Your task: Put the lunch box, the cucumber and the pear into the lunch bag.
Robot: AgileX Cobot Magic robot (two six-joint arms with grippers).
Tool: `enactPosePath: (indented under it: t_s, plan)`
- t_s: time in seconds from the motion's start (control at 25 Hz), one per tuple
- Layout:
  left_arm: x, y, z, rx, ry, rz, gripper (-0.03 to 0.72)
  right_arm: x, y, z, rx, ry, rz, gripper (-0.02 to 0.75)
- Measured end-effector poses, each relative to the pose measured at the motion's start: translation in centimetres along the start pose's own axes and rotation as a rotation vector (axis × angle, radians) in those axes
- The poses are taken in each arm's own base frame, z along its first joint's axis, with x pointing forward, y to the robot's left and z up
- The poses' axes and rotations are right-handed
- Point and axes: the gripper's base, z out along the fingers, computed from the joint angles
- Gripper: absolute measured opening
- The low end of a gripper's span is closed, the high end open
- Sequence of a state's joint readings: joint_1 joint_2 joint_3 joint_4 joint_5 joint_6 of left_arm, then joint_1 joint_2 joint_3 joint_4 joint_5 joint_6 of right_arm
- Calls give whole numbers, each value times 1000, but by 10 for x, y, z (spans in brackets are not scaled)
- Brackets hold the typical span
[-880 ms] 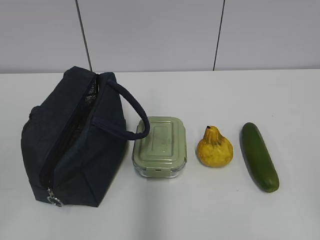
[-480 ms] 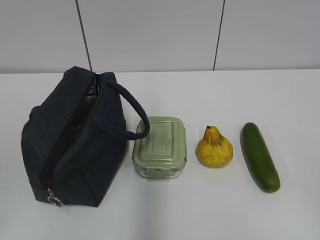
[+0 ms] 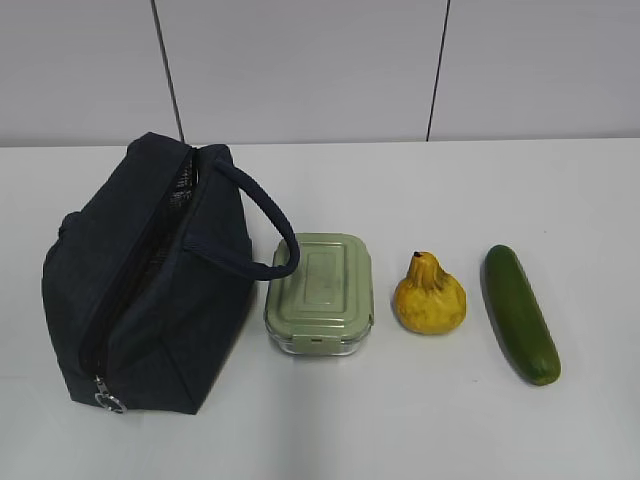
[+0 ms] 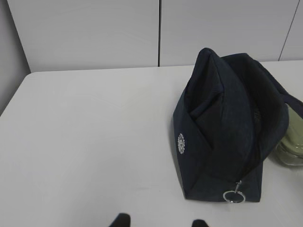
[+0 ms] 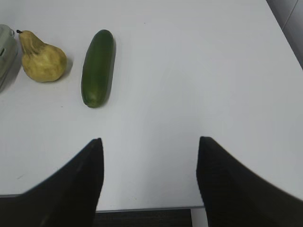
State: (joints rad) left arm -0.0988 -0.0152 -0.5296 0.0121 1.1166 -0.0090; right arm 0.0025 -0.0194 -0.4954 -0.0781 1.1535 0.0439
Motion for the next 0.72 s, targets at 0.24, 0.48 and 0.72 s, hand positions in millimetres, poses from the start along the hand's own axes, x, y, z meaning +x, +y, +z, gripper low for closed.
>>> enactPosePath:
  t_s: [0.24,0.48,0.72]
  plan:
    - [0,-1,0,11,0,-5,242,0,1,0,-12,1,7,477]
    - [-8,-5,11,53,74,-25,242,-5,5,-1,-53,-31,27,477]
    - [-47,-10,43,96,106,-70,242,-35,10,14,-97,-68,54,477]
